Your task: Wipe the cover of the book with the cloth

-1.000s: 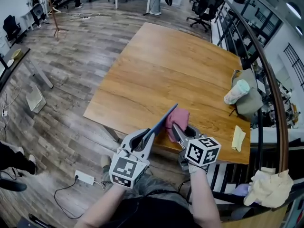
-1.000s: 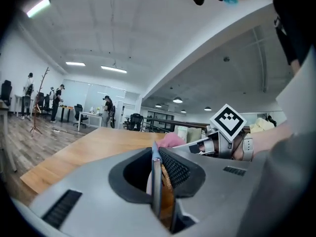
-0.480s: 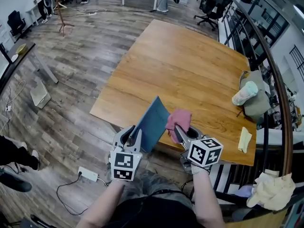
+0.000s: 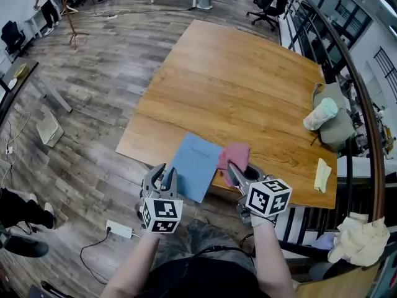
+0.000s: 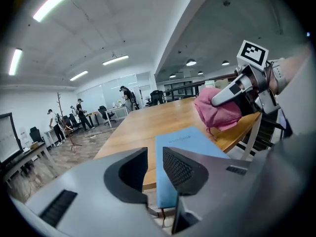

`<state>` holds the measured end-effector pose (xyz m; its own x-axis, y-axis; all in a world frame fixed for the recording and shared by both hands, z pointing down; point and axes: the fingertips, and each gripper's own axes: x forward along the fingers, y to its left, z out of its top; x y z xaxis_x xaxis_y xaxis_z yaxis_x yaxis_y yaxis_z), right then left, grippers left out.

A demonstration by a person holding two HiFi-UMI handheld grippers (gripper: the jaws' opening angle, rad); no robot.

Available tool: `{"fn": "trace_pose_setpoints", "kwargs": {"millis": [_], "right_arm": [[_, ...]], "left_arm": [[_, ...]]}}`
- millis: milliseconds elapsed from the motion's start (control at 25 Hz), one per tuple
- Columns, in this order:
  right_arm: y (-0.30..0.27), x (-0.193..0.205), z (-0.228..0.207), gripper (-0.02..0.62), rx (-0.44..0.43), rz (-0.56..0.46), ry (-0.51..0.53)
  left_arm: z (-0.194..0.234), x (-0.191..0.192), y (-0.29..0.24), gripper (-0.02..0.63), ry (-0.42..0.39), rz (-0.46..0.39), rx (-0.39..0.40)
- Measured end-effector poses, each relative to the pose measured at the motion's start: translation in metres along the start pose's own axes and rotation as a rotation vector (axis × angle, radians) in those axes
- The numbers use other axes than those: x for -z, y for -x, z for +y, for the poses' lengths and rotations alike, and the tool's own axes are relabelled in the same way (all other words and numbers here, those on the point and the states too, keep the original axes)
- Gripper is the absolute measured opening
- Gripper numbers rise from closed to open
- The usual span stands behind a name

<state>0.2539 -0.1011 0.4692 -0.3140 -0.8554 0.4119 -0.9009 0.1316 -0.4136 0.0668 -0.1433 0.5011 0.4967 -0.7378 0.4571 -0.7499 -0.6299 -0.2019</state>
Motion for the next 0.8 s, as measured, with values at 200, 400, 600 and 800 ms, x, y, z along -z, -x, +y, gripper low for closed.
{"fn": "trace_pose_setpoints", "kwargs": {"millis": [200,400,600,800], "right_arm": [[-0.015,0.003,0.009,0.092,0.021,0.005,-0.032],[-0.035,0.004,0.024,0.092,0.051,0.004,-0.058],[-0.060,0.015,0.031,0.092,0.096,0.024,-0.114],[-0.091,0.016,0.043,0.092,0.118,0.041,-0.148]], "left_arm": [[0.009,-0.009,-0.005,0.007,-0.020,-0.037,0.061],[0.014,-0.012,-0.024,-0.003,-0.064,-0.050,0.194],[0.020,-0.018,-0.048,-0.003,-0.142,-0.059,0.327],[0.034,-0.020,-0.073,-0.003,-0.185,-0.053,0.406]]}}
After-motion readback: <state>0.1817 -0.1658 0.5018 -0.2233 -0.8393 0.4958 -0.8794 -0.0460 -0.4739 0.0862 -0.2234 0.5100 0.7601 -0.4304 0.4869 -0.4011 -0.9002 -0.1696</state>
